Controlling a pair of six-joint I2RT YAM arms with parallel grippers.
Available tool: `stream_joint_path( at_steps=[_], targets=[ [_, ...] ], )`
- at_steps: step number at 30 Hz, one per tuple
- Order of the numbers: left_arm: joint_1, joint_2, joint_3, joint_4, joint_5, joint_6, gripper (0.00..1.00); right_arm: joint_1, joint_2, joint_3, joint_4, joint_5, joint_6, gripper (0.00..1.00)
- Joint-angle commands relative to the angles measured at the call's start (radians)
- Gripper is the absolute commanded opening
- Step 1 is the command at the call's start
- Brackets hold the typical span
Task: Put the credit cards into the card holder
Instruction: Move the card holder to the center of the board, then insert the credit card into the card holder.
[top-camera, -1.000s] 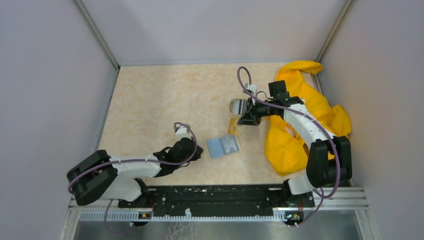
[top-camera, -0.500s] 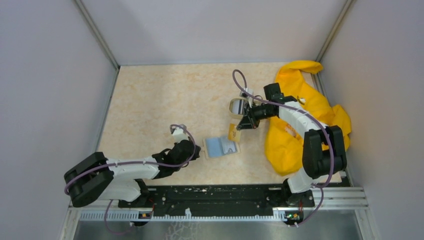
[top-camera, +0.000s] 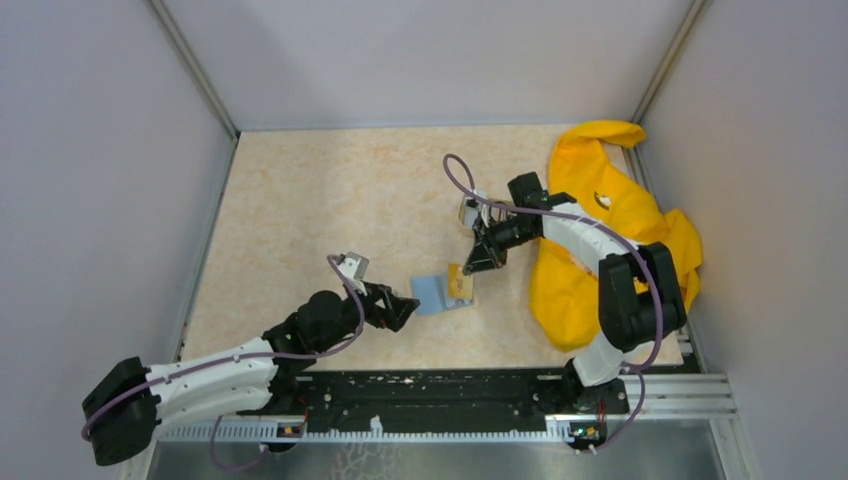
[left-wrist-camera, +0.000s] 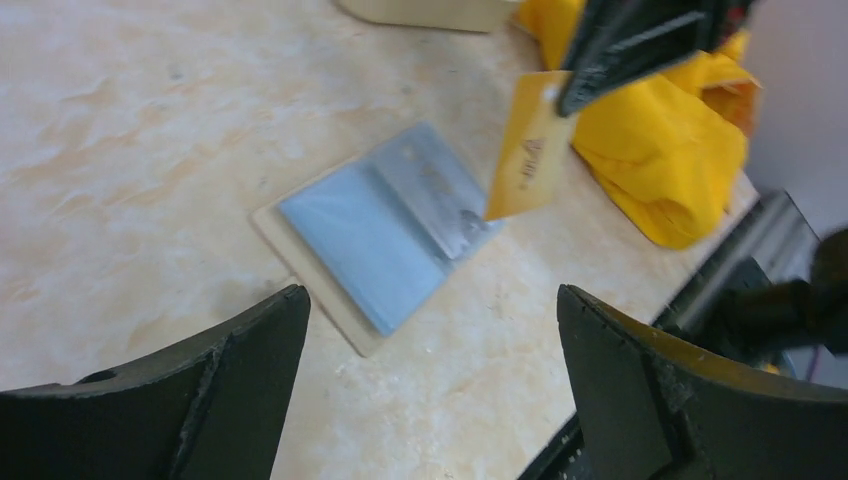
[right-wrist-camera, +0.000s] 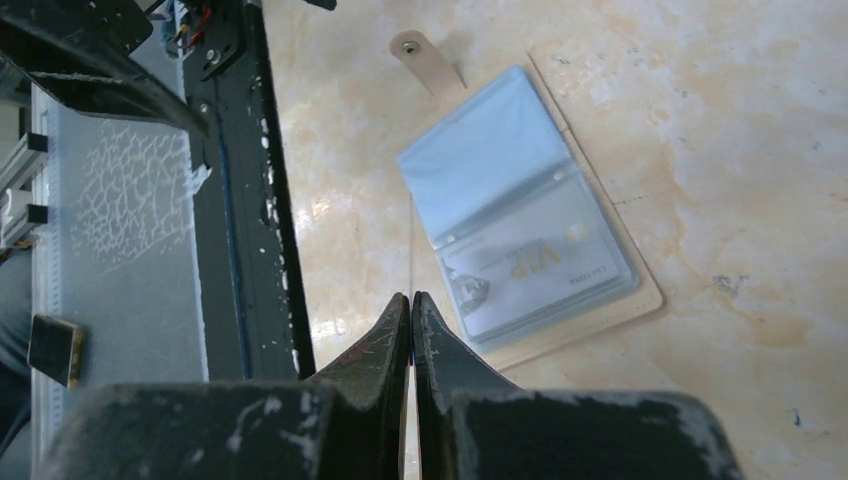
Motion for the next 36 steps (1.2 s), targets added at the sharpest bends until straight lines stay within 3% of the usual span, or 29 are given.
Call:
stream_joint_path(
  at_steps=[1, 8, 12, 15, 24, 30, 36],
  targets=[
    [0.015, -0.088, -0.056, 0.166, 0.325, 0.209, 0.99, 0.045, 0.013, 0.072, -0.076, -0.063, -0.1, 0.0],
    [0.124, -0.014, -0.009, 0.202, 0.584, 0.272, 0.95, 0.092, 0.015, 0.081, -0.14, -0.084, -0.182, 0.0],
    [0.235, 0.101, 0.031, 0.281, 0.843, 0.246, 0.87, 0.137, 0.023, 0.092, -0.174, -0.059, -0.231, 0.0],
    [0.285, 0.187, 0.074, 0.299, 0.925, 0.234, 0.86, 0.157, 0.032, 0.103, -0.197, -0.058, -0.253, 0.0],
    [0.302, 0.427, 0.215, 0.327, 1.1, 0.228, 0.73, 0.195, 0.043, 0.108, -0.201, -0.042, -0.256, 0.0],
    [0.302, 0.573, 0.287, 0.379, 1.213, 0.199, 0.41, 0.207, 0.048, 0.112, -0.209, -0.042, -0.259, 0.0],
    [0.302, 0.634, 0.299, 0.411, 1.236, 0.184, 0.38, 0.207, 0.048, 0.118, -0.215, -0.048, -0.263, 0.0]
  ],
)
